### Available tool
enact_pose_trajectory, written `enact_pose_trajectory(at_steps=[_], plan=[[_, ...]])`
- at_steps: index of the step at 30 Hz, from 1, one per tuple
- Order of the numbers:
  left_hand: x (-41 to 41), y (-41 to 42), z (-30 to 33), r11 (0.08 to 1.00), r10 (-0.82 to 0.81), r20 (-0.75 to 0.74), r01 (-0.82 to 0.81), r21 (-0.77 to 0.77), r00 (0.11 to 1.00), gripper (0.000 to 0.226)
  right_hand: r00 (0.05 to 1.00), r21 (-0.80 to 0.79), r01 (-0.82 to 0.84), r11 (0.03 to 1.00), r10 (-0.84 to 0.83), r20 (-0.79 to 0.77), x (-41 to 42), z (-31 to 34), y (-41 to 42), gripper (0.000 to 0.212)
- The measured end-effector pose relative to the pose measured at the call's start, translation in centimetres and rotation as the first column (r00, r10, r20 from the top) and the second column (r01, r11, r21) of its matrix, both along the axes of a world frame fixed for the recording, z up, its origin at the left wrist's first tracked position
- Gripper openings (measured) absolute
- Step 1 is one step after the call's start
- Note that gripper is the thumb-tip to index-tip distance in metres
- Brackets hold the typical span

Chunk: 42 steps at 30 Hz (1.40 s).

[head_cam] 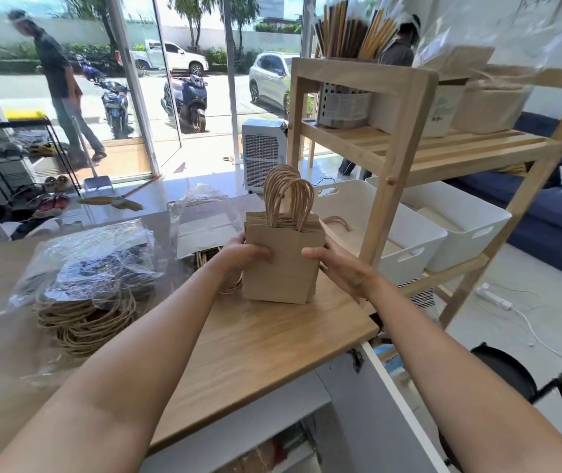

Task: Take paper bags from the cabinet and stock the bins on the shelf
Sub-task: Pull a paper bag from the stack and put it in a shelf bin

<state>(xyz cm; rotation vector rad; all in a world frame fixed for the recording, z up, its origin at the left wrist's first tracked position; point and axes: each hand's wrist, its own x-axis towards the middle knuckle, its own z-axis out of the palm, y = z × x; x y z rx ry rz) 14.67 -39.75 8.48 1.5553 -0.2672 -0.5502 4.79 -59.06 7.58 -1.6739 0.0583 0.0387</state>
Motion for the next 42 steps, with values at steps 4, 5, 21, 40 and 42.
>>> enact_pose_trajectory(at_steps=[4,5,21,40,42], plan=[[-0.3,-0.5,0.3,0.998,-0.059,-0.003,0.059,0.029,0.998,0.052,0.989,-0.257,0.144,0.956,-0.149,-0.002,1.0,0.6,0.4,0.063],[-0.4,-0.5,0.3,0.996,-0.071,-0.011,0.072,0.045,0.997,0.045,0.984,-0.239,0.173,0.956,-0.180,-0.005,1.2,0.4,0.6,0.063],[1.5,2.1,-2.0,0.972,-0.107,0.247,0.049,0.231,0.963,0.053,0.980,-0.108,0.200,0.974,-0.199,0.019,1.3,-2.0,1.0,0.046],[-6.8,-6.4,0.8,0.923,-0.337,0.472,0.186,0.338,0.814,0.045,0.929,-0.178,0.356,0.917,-0.327,0.171,-12.7,0.0,-5.7,0.041],[-7.8,-8.3,1.1,0.902,-0.395,0.499,0.222,0.371,0.771,0.039,0.914,-0.168,0.399,0.902,-0.376,0.153,-14.8,0.3,-6.5,0.038]])
